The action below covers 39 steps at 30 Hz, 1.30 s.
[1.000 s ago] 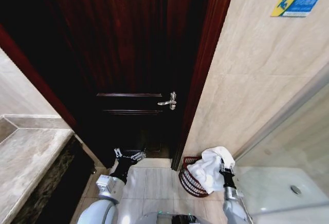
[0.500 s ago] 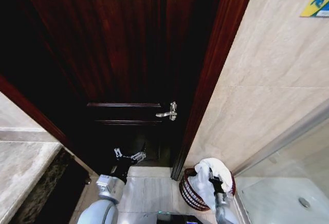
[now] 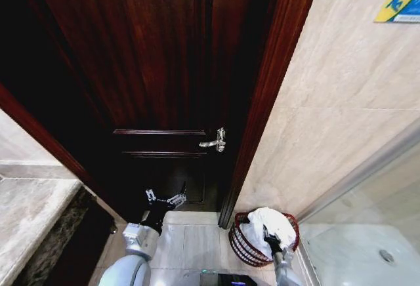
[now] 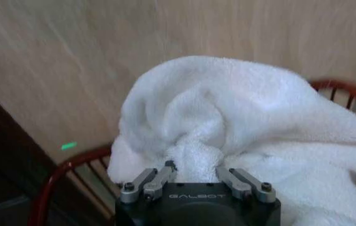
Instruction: Discard the used towel into the hamper.
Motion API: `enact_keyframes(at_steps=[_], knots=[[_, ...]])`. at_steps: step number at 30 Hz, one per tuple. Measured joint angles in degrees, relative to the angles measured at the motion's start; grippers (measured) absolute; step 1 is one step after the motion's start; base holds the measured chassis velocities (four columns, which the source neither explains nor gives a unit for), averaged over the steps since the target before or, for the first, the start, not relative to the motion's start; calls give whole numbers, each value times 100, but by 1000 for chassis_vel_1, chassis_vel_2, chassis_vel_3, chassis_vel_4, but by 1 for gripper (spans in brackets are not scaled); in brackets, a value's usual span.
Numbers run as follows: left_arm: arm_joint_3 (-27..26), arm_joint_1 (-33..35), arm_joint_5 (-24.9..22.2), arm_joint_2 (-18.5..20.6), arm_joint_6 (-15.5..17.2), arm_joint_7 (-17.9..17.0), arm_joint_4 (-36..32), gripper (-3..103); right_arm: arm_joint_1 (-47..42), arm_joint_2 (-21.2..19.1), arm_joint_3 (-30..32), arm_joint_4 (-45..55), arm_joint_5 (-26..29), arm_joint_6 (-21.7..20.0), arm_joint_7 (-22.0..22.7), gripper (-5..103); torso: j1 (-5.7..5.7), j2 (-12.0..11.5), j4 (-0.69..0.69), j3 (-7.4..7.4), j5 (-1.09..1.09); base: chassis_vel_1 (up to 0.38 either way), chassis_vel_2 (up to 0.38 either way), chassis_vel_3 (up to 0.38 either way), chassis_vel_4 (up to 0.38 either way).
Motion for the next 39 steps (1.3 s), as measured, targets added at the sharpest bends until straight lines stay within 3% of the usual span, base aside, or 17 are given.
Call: enact_keyframes(at_steps=[3,7,19,25,27,28,31,33,38,39], knots=[[0,0,0,0,0,0,0,100,380,-2,20,-523,-99,-372,-52,21,0,0,0,0,4,0,0,0,0],[0,0,0,0,0,0,0,100,581,-13,11,-775,-222,-573,-56,21,0,0,2,0,2,0,0,0,0],[0,0,0,0,0,0,0,100,1040,-151,26,-1417,-811,-1036,-34,21,0,0,2,0,2,0,0,0,0],[0,0,0,0,0,0,0,100,891,-104,-21,-1076,-798,-1109,8,20,0,-1,1,0,4,0,0,0,0],[0,0,0,0,0,0,0,100,612,-88,-42,-567,-807,-1012,-229,31,0,-2,0,0,4,0,0,0,0],[0,0,0,0,0,0,0,100,612,-88,-42,-567,-807,-1012,-229,31,0,-2,0,0,4,0,0,0,0],[1,0,0,0,0,2,0,100,37,-103,-7,429,-1033,-783,-726,47,0,-1,3,0,7,0,0,0,0],[0,0,0,0,0,0,0,100,-143,-126,-15,719,-1000,-775,-769,47,0,-2,3,0,6,0,0,0,0],[0,0,0,0,0,0,0,100,-1326,-406,-48,2172,-676,-415,-1001,74,-1,-1,0,0,4,0,0,0,0],[0,0,0,0,0,0,0,100,-1326,-406,-48,2172,-676,-415,-1001,74,-1,-1,0,0,4,0,0,0,0]])
